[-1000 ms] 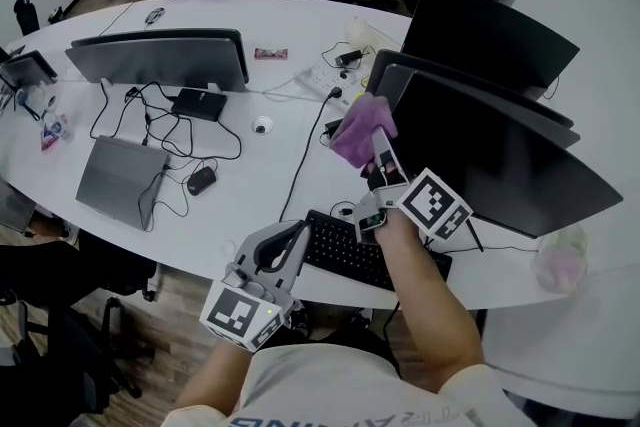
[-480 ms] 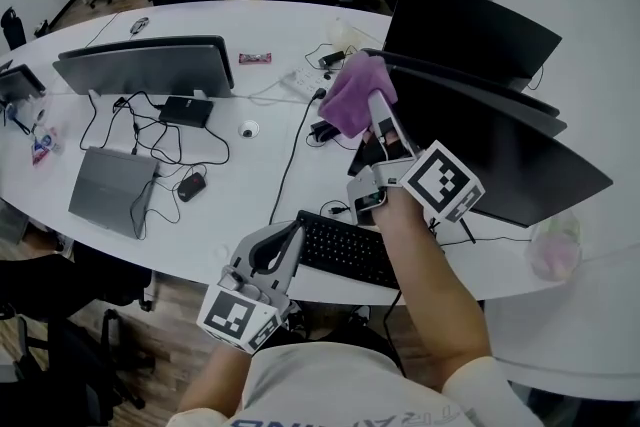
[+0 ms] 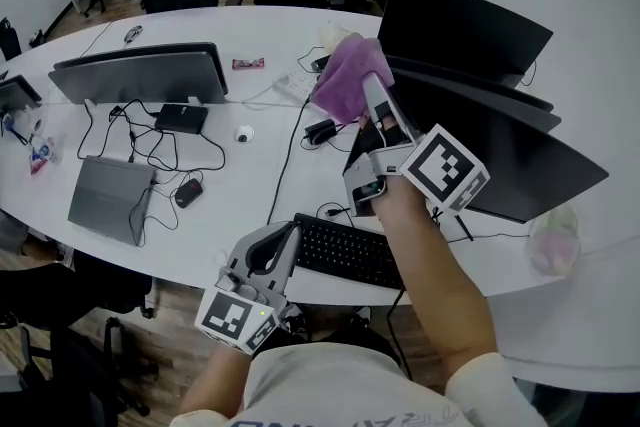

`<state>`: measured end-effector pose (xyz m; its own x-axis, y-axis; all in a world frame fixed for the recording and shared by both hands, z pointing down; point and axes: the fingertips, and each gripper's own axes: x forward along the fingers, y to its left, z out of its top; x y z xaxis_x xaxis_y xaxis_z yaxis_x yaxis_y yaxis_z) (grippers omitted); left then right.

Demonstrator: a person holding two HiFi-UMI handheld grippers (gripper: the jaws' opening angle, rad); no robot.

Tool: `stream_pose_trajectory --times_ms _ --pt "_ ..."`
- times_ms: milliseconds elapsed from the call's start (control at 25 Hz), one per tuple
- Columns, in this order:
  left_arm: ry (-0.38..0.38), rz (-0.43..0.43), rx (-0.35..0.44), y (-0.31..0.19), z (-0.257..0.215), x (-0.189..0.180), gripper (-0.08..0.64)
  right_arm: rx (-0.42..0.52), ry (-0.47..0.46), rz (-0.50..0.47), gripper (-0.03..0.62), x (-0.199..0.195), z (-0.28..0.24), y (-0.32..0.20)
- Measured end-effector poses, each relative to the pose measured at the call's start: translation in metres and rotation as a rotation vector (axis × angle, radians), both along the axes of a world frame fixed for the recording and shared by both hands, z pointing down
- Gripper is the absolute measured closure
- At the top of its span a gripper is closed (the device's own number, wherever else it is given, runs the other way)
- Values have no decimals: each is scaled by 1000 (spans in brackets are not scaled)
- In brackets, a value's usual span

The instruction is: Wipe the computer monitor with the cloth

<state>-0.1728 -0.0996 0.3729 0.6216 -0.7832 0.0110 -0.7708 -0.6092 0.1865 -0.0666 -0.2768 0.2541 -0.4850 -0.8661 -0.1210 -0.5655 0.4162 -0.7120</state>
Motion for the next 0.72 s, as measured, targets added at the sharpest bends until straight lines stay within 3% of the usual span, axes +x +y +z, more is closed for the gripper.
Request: stream_pose_trajectory --times_ms 200,560,720 --pt "1 3 6 -1 -2 1 552 47 88 -50 525 -8 -11 3" --pt "8 9 -1 0 1 1 552 268 346 -23 525 3 -70 12" --pt "13 10 -4 0 2 1 552 386 589 40 525 9 -91 13"
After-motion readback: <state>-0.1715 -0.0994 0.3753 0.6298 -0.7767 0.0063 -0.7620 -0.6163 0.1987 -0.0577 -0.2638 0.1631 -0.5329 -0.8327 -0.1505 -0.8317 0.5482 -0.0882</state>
